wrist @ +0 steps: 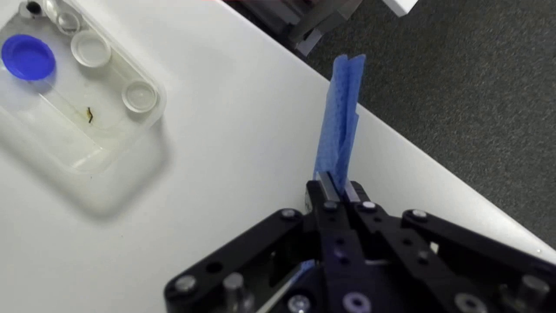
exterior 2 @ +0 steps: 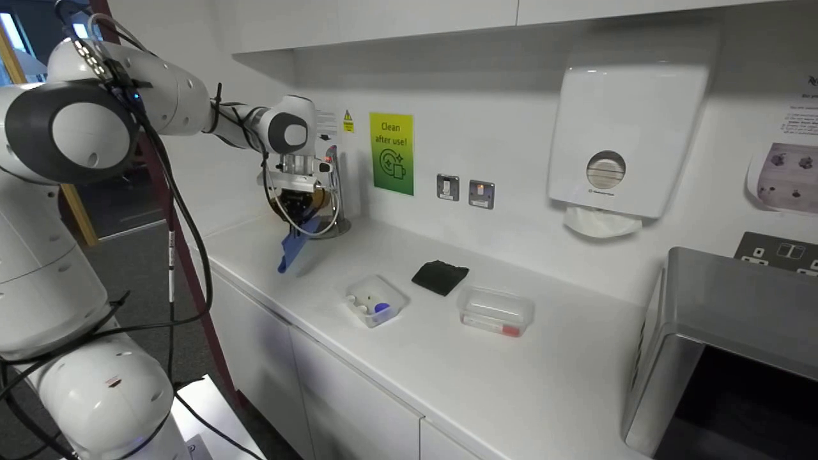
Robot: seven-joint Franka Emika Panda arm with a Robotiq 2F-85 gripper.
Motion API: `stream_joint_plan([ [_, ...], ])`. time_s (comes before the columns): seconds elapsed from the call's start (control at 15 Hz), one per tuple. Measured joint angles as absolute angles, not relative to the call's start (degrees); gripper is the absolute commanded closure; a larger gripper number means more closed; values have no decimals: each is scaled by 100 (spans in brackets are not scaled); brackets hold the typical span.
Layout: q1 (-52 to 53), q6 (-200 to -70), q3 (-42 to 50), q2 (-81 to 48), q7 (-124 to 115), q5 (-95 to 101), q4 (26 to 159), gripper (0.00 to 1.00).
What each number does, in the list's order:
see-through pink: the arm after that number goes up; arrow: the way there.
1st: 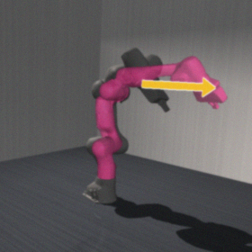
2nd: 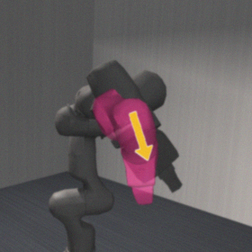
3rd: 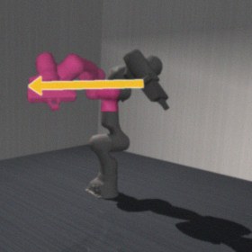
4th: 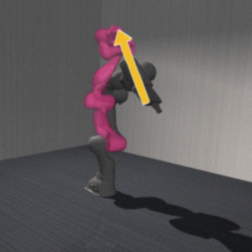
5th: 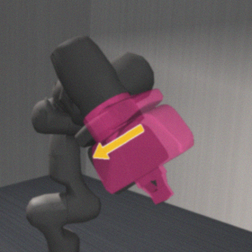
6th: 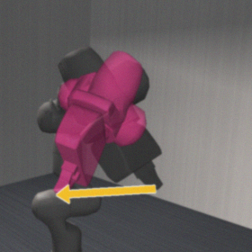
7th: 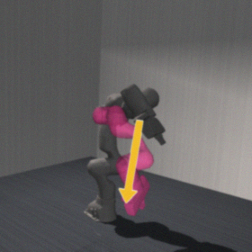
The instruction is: Put the blue object in the lunchbox
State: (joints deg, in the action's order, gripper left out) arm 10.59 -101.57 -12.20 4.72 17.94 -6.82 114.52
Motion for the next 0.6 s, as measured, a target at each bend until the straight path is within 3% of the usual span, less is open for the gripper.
stream_joint_plan([
  [0.6,945,-8975,-696,747,2231,-259,11580,99],
])
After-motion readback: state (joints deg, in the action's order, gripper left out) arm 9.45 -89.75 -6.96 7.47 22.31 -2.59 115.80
